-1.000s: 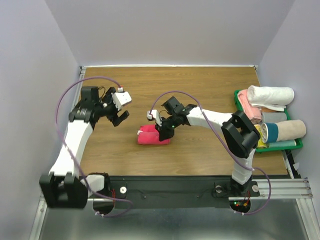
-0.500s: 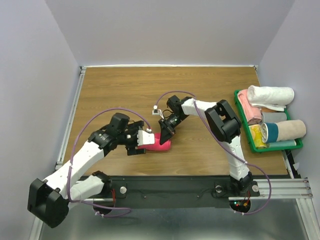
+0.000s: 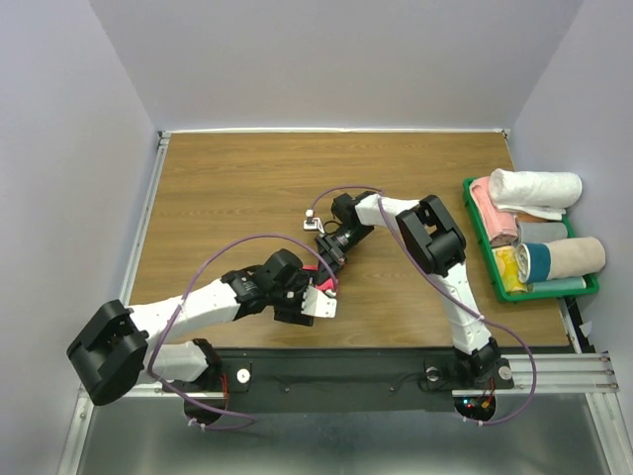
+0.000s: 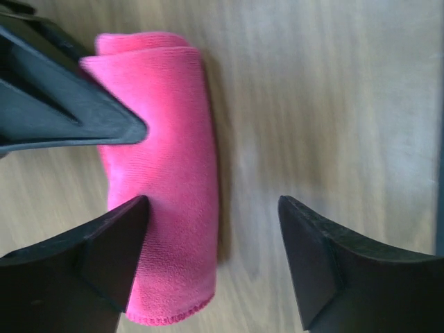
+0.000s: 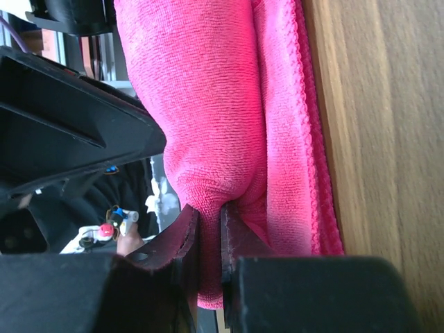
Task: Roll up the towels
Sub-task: Roll the towel
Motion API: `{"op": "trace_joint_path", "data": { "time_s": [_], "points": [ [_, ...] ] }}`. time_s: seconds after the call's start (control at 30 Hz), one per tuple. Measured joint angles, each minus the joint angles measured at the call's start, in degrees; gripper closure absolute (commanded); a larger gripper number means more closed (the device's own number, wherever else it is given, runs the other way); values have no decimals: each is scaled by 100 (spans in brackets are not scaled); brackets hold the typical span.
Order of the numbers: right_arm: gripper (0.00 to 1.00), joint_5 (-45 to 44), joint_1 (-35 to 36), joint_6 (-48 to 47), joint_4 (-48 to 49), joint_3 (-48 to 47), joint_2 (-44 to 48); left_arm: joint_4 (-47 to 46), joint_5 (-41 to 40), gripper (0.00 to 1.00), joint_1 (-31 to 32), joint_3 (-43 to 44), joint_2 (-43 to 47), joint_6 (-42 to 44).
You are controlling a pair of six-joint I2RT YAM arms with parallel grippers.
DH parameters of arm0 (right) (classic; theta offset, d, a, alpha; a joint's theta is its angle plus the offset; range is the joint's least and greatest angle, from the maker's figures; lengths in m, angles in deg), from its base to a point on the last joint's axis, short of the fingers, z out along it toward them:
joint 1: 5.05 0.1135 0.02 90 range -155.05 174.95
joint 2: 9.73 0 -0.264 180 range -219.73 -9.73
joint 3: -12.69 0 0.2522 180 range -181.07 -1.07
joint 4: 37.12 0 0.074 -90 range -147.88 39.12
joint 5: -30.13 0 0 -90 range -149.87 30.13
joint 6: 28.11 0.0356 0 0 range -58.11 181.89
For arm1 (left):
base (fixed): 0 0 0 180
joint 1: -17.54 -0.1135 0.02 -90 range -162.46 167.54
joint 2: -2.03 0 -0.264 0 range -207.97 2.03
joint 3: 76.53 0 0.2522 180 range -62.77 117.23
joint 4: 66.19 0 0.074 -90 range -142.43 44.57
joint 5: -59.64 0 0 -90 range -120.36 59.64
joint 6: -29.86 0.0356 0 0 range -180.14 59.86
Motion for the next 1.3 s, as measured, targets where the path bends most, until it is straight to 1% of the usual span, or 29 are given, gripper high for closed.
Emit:
{"op": "trace_joint_path", "data": {
  "time_s": [0.03, 0.1, 0.2, 0.3, 0.33, 0.47, 0.53, 0.7, 0.77, 0.8, 0.9, 0.93, 1.0, 1.03, 1.1, 1.13, 1.2, 1.23, 1.27, 1.3],
  "points": [
    [99, 7, -7, 0, -9, 0, -4, -116, -96, 25, 31, 0, -70, -37],
    [100, 7, -24, -4, -26, -4, -11, -317, -282, 27, 70, 0, -203, -101],
    [99, 2, -37, -13, -50, -11, -17, -588, -553, 17, 133, 0, -334, -229],
    [100, -11, -42, -17, -72, -24, -20, -634, -664, 11, 166, -2, -236, -304],
    [99, -24, -42, -20, -96, -24, -20, -658, -713, 7, 168, -13, -157, -308],
    [99, -55, -28, -24, -157, -24, -22, -686, -876, 6, 208, -35, 269, -236],
    [100, -57, -28, -28, -168, -24, -22, -706, -909, 6, 234, -35, 326, -201],
    [99, -70, -28, -59, -223, -24, -24, -695, -903, 6, 243, -35, 52, -116],
    [99, -76, -28, -63, -238, -24, -24, -697, -855, 8, 243, -35, -85, -107],
    [99, -79, -28, -66, -243, -24, -24, -704, -839, 12, 243, -35, -184, -105],
    [99, -83, -28, -85, -260, -28, -26, -789, -833, 20, 243, -35, -496, -72],
    [99, -87, -28, -87, -269, -42, -31, -850, -841, 28, 243, -35, -621, -50],
    [94, -107, -28, -85, -302, -76, -52, -925, -870, 41, 240, 20, -796, -31],
    [89, -118, -28, -87, -319, -85, -59, -931, -872, 56, 238, 68, -841, -20],
    [84, -142, -37, -101, -358, -85, -57, -776, -811, 68, 234, 190, -916, -44],
    [79, -149, -55, -103, -376, -85, -55, -708, -772, 77, 232, 236, -949, -31],
    [68, -170, -98, -96, -415, -85, -50, -579, -678, 78, 205, 348, -1016, -26],
    [60, -214, -131, -76, -439, -85, -17, -514, -592, 79, 164, 411, -1062, -35],
    [50, -264, -142, -79, -444, -85, 4, -435, -452, 80, 96, 498, -1128, -35],
    [50, -367, -177, -85, -444, -85, 61, -411, -413, 81, 70, 531, -1152, -50]
  ]
}}
